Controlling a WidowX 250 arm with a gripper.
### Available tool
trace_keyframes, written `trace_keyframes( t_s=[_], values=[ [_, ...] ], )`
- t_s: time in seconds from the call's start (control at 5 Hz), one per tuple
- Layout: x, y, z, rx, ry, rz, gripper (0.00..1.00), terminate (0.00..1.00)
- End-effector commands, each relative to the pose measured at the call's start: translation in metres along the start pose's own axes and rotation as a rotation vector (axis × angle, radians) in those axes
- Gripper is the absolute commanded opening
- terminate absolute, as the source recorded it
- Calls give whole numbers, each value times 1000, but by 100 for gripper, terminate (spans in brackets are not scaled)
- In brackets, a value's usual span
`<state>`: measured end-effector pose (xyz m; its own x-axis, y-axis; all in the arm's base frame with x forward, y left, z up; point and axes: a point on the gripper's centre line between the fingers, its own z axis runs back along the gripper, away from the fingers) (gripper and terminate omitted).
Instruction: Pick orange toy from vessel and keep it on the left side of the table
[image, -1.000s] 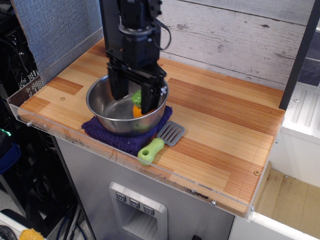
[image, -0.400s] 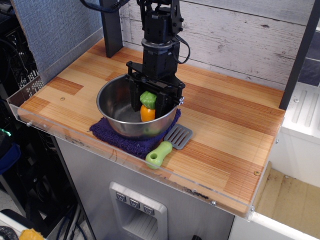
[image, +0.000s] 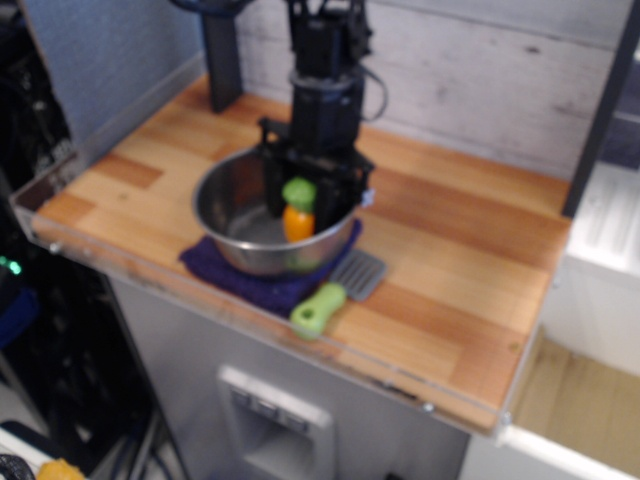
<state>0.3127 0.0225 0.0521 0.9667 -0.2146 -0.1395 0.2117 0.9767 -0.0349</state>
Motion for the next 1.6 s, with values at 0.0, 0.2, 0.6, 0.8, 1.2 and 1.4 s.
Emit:
trace_keyframes(
  t_s=[0.0,0.2,0.6,0.8,1.2,1.4],
  values=[
    [-19,16,74,-7,-183,22,0,0],
    [-34,62,84,25,-192,97,0,0],
    [-33,139,76,107,-197,166,0,0],
    [-25,152,65,136,-191,171,0,0],
    [1,151,26,135,-164,206,0,0],
    [17,147,7,114,-140,199,0,0]
  ],
)
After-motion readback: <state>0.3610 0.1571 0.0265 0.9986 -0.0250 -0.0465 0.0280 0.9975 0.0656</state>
